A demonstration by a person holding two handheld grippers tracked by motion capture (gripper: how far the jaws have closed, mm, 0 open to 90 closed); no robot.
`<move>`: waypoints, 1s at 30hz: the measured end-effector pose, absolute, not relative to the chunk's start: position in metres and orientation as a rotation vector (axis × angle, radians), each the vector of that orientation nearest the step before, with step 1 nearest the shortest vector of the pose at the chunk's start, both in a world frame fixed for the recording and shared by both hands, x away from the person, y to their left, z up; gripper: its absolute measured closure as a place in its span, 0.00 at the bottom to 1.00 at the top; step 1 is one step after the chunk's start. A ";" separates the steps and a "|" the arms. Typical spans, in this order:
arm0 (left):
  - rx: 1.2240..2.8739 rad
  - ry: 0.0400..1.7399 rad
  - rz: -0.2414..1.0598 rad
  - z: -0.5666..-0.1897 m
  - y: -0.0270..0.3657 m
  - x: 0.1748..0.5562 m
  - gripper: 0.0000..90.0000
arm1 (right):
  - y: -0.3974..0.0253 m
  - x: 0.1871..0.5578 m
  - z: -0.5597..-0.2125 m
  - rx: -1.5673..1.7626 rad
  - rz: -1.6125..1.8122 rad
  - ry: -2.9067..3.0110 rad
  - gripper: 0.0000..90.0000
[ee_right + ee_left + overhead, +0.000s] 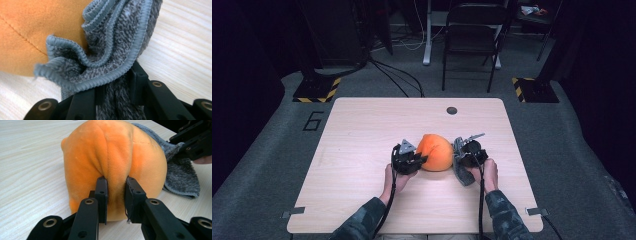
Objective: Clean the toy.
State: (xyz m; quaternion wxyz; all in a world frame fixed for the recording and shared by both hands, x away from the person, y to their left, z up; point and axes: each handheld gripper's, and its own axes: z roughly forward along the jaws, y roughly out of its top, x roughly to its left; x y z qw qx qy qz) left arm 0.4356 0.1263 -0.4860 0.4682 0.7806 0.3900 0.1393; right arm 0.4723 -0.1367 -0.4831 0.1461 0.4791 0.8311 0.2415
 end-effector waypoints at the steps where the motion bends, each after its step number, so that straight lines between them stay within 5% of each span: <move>1: 1.916 0.957 0.343 -0.486 0.127 0.436 0.82 | -0.138 0.472 -0.478 1.372 0.715 2.376 0.79; 8: 1.904 0.956 0.341 -0.487 0.130 0.438 0.78 | -0.134 0.458 -0.428 1.296 0.978 2.311 0.79; 16: 1.934 0.908 0.494 -0.480 0.129 0.428 0.42 | -0.113 0.459 -0.448 1.223 0.847 2.362 0.79; 18: 1.940 0.915 0.467 -0.486 0.125 0.431 0.41 | -0.114 0.459 -0.448 1.233 0.847 2.361 0.79; 25: 1.954 0.887 0.507 -0.494 0.120 0.431 0.76 | -0.117 0.461 -0.447 1.255 0.866 2.358 0.79; 30: 1.937 0.884 0.505 -0.486 0.119 0.427 0.82 | -0.110 0.449 -0.421 1.175 0.948 2.301 0.79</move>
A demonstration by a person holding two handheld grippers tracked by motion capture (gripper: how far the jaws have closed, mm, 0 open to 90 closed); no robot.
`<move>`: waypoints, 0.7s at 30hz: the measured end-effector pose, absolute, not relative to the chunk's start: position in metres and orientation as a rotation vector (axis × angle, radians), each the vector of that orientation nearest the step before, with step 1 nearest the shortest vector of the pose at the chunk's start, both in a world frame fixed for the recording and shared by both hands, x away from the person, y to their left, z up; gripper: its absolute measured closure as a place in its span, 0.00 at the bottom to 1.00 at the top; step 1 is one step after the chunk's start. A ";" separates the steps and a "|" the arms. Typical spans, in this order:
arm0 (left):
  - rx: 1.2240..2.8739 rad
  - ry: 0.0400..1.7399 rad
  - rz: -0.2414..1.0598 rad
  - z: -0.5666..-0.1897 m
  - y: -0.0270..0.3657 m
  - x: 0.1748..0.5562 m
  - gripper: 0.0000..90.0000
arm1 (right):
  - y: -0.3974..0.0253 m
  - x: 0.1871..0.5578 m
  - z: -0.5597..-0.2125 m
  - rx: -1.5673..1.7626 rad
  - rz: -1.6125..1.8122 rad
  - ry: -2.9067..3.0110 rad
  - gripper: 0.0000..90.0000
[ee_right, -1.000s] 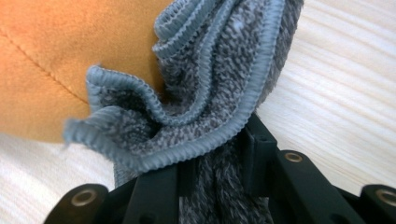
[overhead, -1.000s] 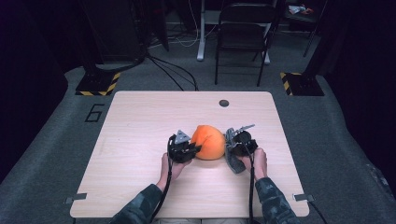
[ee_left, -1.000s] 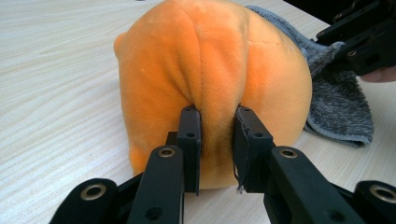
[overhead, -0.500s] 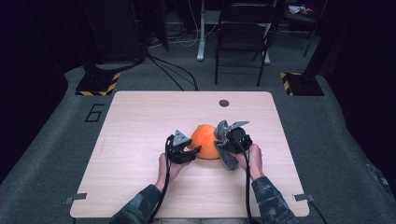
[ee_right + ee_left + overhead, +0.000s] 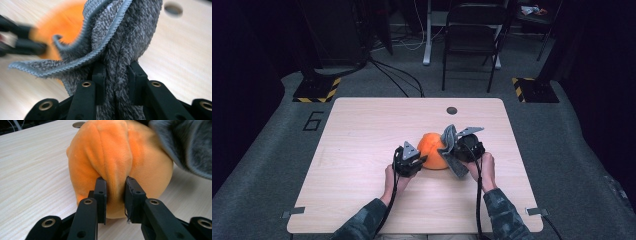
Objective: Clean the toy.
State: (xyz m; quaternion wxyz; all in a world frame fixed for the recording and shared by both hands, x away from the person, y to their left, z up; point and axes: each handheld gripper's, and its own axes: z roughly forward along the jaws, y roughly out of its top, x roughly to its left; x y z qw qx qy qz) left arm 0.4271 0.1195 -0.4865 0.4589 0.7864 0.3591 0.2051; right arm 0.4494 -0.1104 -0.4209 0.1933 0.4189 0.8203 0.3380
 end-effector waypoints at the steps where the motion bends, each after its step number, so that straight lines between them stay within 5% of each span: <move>1: 1.941 0.878 0.503 -0.484 0.118 0.425 0.83 | -0.107 0.445 -0.413 1.146 0.969 2.287 0.79; 5: 1.956 0.839 0.512 -0.479 0.110 0.417 0.83 | -0.091 0.433 -0.395 1.036 1.031 2.262 0.79; 10: 1.977 0.812 0.507 -0.478 0.106 0.414 0.83 | -0.074 0.438 -0.418 1.011 0.902 2.306 0.79; 21: 1.959 0.837 0.475 -0.481 0.112 0.421 0.85 | -0.097 0.450 -0.434 1.115 0.841 2.306 0.79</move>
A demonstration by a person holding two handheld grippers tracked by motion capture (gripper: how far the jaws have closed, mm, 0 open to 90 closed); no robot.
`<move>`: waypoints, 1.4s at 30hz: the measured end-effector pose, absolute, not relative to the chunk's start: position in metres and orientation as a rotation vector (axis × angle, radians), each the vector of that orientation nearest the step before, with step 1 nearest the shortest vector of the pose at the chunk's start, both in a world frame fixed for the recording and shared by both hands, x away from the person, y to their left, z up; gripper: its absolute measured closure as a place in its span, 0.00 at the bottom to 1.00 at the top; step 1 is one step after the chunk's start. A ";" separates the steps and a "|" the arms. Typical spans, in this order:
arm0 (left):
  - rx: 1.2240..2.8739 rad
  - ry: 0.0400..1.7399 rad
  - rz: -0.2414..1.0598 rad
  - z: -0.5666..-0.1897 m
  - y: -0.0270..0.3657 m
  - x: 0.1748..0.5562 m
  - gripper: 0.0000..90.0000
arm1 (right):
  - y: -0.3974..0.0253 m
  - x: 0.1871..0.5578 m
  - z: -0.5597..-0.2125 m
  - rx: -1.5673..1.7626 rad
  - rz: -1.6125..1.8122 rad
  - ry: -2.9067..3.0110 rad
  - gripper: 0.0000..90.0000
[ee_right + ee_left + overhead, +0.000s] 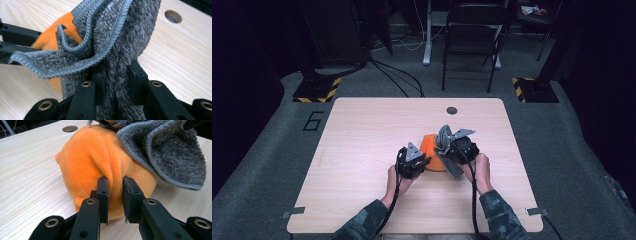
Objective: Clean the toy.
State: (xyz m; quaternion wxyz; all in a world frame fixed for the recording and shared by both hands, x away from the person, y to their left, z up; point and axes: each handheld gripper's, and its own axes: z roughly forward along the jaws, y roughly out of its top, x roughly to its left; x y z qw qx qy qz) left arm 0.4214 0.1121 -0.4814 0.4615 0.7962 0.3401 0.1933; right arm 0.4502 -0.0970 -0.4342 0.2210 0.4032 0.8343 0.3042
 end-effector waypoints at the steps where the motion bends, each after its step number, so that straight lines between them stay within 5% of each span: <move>1: 1.956 0.841 0.467 -0.482 0.113 0.422 0.85 | -0.099 0.451 -0.435 1.127 0.838 2.307 0.79; 24: 1.946 0.859 0.413 -0.487 0.120 0.429 0.85 | -0.134 0.473 -0.490 1.350 0.703 2.372 0.79; 37: 1.932 0.870 0.428 -0.489 0.124 0.432 0.84 | -0.118 0.449 -0.412 1.165 0.934 2.293 0.79; 42: 1.934 0.864 0.408 -0.489 0.123 0.431 0.73 | -0.093 0.451 -0.445 1.090 0.775 2.376 0.78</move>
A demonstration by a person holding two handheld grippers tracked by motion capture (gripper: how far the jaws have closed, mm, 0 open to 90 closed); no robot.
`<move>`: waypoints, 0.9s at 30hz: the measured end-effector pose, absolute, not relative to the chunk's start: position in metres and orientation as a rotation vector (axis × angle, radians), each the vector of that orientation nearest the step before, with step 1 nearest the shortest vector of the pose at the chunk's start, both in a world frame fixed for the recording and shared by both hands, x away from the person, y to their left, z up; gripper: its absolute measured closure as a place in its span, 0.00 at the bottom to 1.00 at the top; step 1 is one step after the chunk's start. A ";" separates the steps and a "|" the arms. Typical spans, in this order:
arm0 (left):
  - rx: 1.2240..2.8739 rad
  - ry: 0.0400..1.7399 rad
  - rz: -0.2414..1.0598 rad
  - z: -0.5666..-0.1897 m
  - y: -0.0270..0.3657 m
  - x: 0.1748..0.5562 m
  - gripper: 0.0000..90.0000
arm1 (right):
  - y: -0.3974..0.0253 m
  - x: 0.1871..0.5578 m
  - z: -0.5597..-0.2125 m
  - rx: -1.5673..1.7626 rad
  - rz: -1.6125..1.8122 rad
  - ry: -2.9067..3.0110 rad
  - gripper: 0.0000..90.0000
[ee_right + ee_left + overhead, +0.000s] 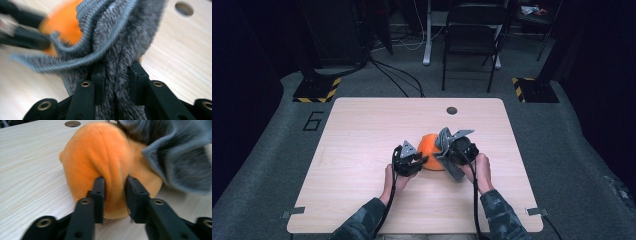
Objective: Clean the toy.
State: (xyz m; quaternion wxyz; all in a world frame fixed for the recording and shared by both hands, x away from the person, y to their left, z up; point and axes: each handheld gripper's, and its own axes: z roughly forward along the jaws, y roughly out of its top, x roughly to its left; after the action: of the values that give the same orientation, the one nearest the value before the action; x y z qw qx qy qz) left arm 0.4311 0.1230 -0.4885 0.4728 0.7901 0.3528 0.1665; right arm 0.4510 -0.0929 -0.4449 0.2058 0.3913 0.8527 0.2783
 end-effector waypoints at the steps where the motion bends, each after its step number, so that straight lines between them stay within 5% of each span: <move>1: 1.941 0.853 0.420 -0.487 0.123 0.431 0.69 | -0.094 0.452 -0.449 1.103 0.787 2.361 0.78; 7: 1.952 0.866 0.466 -0.484 0.124 0.423 0.44 | -0.103 0.454 -0.449 1.139 0.821 2.381 0.75; 10: 1.974 0.870 0.486 -0.490 0.120 0.422 0.42 | -0.104 0.455 -0.451 1.145 0.835 2.381 0.72; 17: 1.990 0.872 0.502 -0.498 0.116 0.425 0.75 | -0.103 0.456 -0.458 1.167 0.834 2.385 0.62; 27: 1.944 0.844 0.518 -0.484 0.118 0.421 0.89 | -0.112 0.453 -0.438 1.158 0.977 2.300 0.79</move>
State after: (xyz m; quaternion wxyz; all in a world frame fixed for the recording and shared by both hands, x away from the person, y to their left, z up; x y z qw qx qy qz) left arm 0.4210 0.1175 -0.4841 0.4617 0.7904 0.3430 0.2107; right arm 0.4526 -0.1119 -0.4376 0.1924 0.4126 0.8194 0.3482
